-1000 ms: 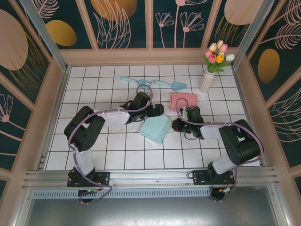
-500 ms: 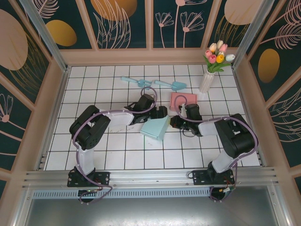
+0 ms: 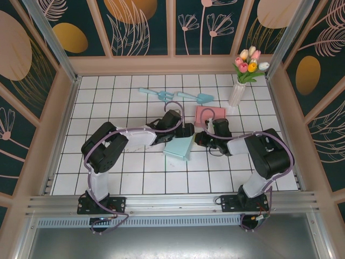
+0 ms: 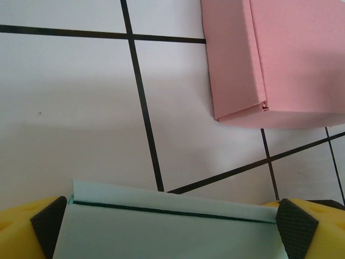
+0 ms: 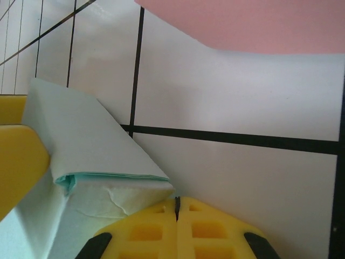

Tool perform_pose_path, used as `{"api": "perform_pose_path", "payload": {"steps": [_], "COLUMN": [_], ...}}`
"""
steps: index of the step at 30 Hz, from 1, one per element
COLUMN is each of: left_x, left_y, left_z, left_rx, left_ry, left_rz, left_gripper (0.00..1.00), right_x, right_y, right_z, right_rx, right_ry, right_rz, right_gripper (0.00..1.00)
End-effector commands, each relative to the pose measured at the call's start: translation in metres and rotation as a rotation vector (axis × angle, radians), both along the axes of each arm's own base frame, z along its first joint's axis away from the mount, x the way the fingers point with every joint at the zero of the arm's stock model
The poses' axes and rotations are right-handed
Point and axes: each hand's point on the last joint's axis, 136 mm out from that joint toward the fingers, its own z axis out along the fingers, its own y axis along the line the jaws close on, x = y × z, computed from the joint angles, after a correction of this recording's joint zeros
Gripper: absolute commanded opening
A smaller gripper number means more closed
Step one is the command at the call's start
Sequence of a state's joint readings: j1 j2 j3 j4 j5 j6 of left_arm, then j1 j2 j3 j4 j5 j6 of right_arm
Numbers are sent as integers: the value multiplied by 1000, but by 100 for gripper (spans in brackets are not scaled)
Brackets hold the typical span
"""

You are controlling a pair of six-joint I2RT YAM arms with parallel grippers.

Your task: Fold the paper box

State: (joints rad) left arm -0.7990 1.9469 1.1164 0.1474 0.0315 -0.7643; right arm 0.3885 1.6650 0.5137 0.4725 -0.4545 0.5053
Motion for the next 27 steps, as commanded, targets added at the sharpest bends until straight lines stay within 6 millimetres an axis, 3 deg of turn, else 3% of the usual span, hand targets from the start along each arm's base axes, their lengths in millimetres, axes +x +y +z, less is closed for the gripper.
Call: {"api": "perform_pose_path", "payload": {"steps": [1, 10, 17, 20, 27], "left_x": [-36, 8, 20, 16, -33], "left_y": [-55, 19, 51, 62, 67], "left_z": [34, 30, 36, 45, 41], "left_rx": [-101, -11, 32, 41, -88], "left_ry": [1, -39, -61, -82, -30], "left_rz": [-150, 80, 165, 186, 91], "left_gripper": [99, 99, 98, 99, 99], "right_x": [-11, -9, -10, -16, -52], "right_y": [-2, -28, -44, -49, -36], "right_z": [-18, -9, 3, 10, 20], "right_rx": [-35, -84, -129, -125, -99], "right_ry": [27, -12, -46, -61, -76], "right_rz": [-1, -113, -178, -198, -150], "right_gripper": [0, 0, 0, 0, 0]}}
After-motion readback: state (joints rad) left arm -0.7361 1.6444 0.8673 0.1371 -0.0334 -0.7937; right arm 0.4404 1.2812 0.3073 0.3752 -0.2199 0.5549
